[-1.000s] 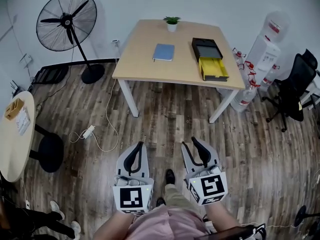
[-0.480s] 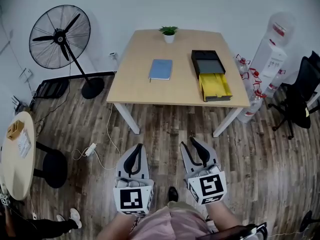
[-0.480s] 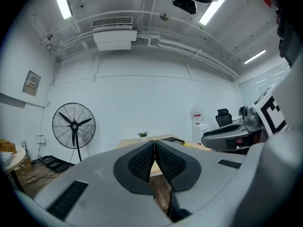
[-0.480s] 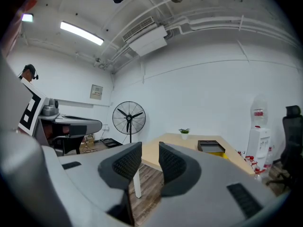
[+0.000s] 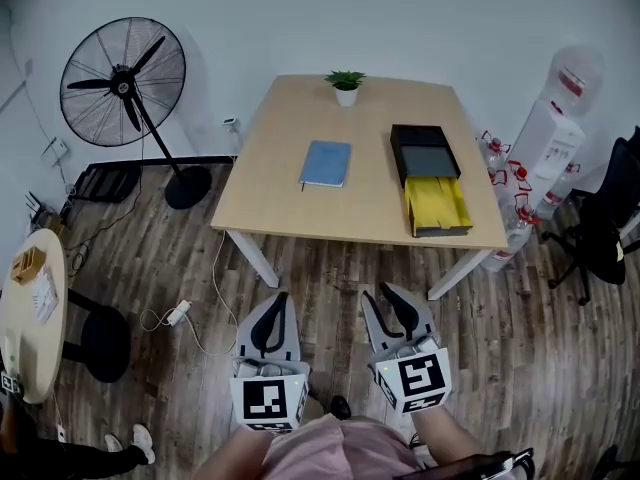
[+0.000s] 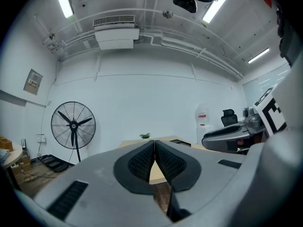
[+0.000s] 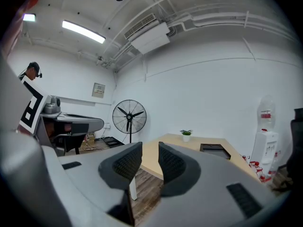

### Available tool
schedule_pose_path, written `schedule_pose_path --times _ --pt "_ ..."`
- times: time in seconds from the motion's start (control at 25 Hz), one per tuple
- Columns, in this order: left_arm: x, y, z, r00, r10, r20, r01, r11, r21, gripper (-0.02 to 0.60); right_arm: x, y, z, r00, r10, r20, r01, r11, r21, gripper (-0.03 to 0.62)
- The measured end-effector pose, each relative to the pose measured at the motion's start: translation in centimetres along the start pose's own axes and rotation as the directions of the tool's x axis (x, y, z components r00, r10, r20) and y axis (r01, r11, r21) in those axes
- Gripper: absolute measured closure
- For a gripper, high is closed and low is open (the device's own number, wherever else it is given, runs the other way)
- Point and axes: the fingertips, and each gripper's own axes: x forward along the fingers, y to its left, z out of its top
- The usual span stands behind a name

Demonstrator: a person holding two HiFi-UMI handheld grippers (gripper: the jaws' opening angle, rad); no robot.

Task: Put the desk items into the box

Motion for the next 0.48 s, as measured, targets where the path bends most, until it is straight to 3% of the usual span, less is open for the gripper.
schedule_pose_path --times 0.48 --pt "10.3 5.3 -3.4 0.997 -0.051 -0.059 0.049 0.998 -0.045 0.569 10.7 -3.1 -1.7 0.996 -0.040 -0.075 0.042 0.999 0.018 0.488"
